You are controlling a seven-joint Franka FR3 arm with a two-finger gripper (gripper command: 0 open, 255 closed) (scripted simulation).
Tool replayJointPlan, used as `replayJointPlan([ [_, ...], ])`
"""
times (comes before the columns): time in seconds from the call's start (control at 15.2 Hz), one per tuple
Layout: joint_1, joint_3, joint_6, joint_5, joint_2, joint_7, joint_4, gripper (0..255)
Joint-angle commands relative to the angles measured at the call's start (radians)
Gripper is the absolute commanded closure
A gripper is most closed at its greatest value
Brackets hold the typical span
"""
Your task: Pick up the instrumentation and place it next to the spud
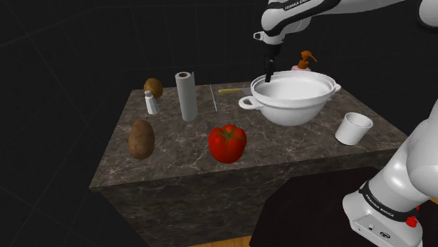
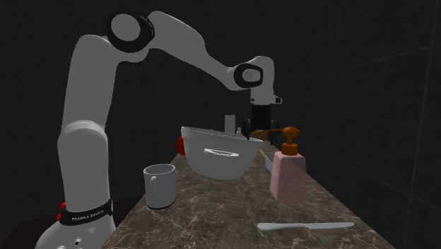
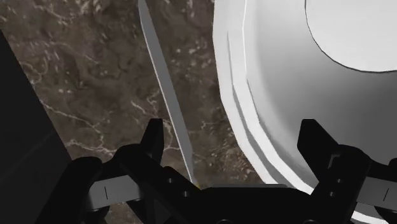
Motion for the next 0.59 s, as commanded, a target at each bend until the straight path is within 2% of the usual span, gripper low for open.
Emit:
replayJointPlan([
  [0.0,-0.006,0.014,0.005,0.024,0.081,-0.064,0.068,0],
  [0.33,-0.025,0.06,-0.008,0.059,0.271,-0.19,0.254,0],
  [0.53,-0.028,0.067,0.013,0.063,0.297,-0.203,0.258,0],
])
